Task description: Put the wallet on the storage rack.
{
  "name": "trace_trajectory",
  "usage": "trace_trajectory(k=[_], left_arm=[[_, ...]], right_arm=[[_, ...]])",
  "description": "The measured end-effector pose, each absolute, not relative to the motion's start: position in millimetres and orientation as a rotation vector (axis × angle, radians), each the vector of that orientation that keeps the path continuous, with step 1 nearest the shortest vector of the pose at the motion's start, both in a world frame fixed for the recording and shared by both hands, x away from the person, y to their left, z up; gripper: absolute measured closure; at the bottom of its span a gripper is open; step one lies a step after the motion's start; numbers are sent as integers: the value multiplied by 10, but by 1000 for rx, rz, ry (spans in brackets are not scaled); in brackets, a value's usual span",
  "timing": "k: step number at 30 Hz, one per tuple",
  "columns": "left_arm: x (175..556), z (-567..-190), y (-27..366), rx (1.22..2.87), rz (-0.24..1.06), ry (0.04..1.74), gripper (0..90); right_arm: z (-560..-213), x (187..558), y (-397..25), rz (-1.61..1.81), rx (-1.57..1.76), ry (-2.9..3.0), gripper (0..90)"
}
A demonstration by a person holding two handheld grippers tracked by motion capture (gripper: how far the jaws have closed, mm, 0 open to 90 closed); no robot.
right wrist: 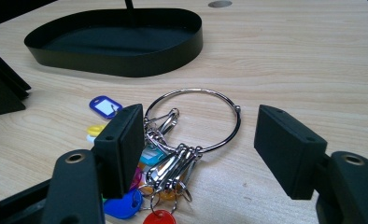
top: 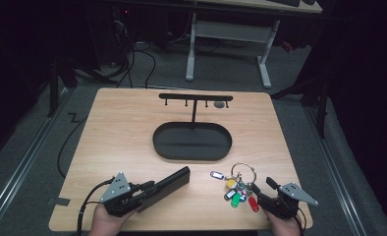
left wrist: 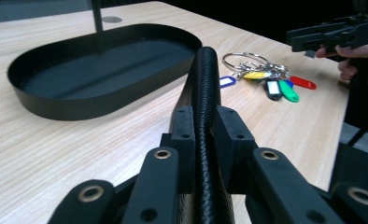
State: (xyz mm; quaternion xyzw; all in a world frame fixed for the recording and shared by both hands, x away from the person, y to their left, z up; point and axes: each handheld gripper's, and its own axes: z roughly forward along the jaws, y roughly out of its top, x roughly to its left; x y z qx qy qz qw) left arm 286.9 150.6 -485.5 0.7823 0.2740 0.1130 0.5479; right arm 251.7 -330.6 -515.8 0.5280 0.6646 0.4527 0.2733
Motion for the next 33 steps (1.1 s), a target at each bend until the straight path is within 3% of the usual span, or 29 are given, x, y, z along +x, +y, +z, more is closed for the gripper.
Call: trace_trajectory(k=[6, 20, 26, 33], left_arm=[[2867, -4861, 1506, 1852, 292, 648, 745], [2861, -4893, 1469, 1898, 390, 622, 494], [2849, -4885, 1446, 1937, 450, 584, 454], [2843, -4859, 1417, 1950, 451, 568, 348]], right_arm=[[-5157, 2514, -3308, 1218, 1418, 1788, 338], [-5158, 2515, -3307, 1215, 1417, 1792, 337], [-5154, 2504, -3309, 1212, 1409, 1789, 337], [-5138, 2473, -3308, 1221, 1386, 1780, 333]])
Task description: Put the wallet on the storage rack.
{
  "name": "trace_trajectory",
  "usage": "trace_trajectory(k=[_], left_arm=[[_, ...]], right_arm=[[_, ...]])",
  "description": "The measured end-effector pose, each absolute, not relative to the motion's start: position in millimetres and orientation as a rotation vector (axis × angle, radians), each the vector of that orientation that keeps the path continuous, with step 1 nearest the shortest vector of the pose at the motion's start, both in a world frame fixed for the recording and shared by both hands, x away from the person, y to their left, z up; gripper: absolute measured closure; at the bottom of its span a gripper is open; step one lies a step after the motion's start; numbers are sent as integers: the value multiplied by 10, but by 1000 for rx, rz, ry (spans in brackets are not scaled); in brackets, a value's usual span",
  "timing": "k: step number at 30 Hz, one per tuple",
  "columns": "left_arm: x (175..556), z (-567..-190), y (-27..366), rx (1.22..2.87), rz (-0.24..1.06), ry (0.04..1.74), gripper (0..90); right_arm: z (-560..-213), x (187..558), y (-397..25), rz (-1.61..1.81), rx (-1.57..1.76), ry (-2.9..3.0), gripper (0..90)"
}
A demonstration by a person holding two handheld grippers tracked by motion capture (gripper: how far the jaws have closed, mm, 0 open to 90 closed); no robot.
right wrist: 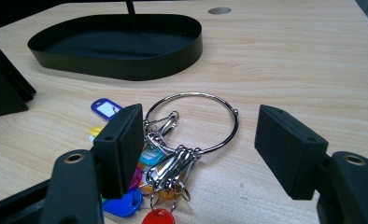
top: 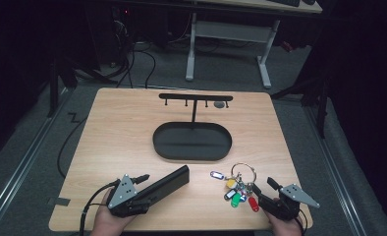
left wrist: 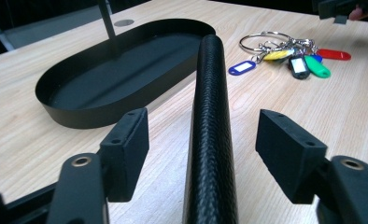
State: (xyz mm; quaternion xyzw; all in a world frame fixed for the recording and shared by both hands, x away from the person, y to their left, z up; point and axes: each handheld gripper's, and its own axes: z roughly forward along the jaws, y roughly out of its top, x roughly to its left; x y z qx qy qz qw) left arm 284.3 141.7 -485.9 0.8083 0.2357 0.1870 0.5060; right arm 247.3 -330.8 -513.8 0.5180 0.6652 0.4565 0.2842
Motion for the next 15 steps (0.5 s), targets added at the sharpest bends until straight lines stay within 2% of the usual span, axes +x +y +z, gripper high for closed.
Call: trace_trajectory(k=[6, 15], left_arm=[[2838, -4861, 1371, 1972, 463, 568, 297], [2883, -4824, 1360, 2021, 432, 575, 281]], right_arm=[[-5134, 2463, -3289, 1191, 1370, 1802, 333], [-4945, 2502, -3262, 1101, 1314, 1837, 334]])
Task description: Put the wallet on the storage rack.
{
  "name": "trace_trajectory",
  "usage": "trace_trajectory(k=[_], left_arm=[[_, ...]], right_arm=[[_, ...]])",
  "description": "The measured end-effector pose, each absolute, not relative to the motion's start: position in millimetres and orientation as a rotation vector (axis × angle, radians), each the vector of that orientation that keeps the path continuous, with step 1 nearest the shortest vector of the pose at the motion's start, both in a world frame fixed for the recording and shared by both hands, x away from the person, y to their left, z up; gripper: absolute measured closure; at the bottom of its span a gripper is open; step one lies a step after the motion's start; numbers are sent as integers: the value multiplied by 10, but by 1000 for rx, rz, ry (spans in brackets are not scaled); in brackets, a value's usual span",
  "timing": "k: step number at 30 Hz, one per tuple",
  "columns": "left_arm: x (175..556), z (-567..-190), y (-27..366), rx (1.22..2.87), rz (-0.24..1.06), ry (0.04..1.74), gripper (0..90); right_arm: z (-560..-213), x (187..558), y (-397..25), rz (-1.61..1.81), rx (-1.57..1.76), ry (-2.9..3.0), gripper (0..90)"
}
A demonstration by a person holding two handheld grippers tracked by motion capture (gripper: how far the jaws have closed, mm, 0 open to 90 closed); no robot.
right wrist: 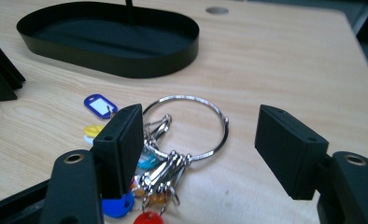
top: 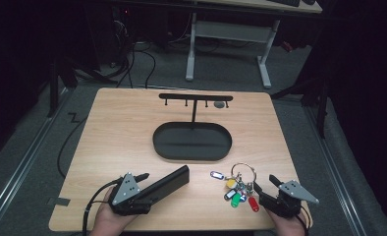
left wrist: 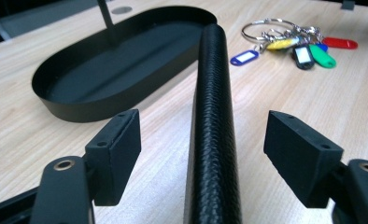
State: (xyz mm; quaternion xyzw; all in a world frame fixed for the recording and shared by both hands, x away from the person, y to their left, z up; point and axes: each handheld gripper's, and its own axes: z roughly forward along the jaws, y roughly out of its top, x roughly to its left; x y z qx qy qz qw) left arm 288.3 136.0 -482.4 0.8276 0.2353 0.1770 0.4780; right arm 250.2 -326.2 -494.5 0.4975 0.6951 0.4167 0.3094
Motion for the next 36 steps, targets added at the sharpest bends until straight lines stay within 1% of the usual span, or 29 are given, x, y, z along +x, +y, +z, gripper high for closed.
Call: trace_trajectory(k=[2, 5, 11, 14, 29, 36], left_arm=[[2873, -4825, 1343, 2064, 454, 568, 296], [2869, -4819, 1312, 2140, 482, 569, 292], [2904, -4723, 1243, 2203, 490, 583, 295], [2921, -4665, 1217, 2228, 498, 591, 268], [2970, -4533, 1220, 2458, 457, 500, 271], [2965, -4482, 1196, 2525, 414, 483, 280]], right_arm=[[-4932, 2476, -3227, 1092, 1234, 1813, 352], [-4958, 2426, -3208, 1131, 1173, 1801, 360], [-5048, 2418, -3231, 1216, 1156, 1848, 366], [-5029, 2449, -3225, 1248, 1141, 1844, 365], [-5057, 2473, -3290, 1237, 1224, 1805, 367], [-5070, 2478, -3285, 1221, 1232, 1814, 367]])
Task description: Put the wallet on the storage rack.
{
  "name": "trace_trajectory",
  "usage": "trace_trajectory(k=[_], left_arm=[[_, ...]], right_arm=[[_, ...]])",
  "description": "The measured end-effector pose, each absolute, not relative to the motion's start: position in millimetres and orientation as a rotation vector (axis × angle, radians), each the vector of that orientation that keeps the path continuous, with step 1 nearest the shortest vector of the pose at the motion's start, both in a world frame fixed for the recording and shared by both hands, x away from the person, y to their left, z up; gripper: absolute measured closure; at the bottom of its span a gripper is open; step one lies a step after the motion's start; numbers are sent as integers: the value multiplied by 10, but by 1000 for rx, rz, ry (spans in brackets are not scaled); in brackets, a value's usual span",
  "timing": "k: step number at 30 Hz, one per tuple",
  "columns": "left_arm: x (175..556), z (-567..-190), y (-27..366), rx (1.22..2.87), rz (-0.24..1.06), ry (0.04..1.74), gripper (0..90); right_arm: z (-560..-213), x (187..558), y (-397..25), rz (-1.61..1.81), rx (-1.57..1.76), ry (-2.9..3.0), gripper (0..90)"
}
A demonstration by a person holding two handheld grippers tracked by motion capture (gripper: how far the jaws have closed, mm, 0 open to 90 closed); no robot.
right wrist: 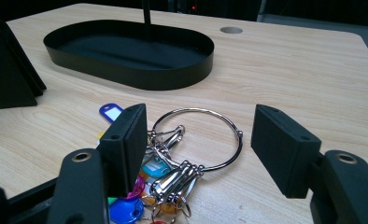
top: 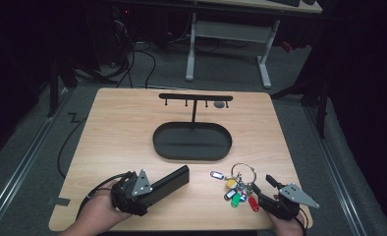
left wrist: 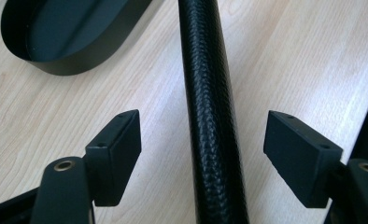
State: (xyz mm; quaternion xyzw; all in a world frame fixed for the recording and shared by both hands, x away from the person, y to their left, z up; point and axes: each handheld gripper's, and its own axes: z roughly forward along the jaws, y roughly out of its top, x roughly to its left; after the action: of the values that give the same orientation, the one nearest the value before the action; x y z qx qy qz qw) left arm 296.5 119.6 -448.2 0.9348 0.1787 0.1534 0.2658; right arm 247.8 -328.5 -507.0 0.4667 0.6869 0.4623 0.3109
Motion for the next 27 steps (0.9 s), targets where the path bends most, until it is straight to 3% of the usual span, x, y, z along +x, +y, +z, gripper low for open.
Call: trace_trajectory(k=[19, 27], left_arm=[[3127, -4245, 1023, 2766, 281, 459, 357], [3222, -4222, 904, 2853, 204, 472, 434]], right_arm=[[-5081, 2490, -3321, 1243, 1242, 1833, 367], [-5088, 2496, -3324, 1243, 1246, 1839, 367]])
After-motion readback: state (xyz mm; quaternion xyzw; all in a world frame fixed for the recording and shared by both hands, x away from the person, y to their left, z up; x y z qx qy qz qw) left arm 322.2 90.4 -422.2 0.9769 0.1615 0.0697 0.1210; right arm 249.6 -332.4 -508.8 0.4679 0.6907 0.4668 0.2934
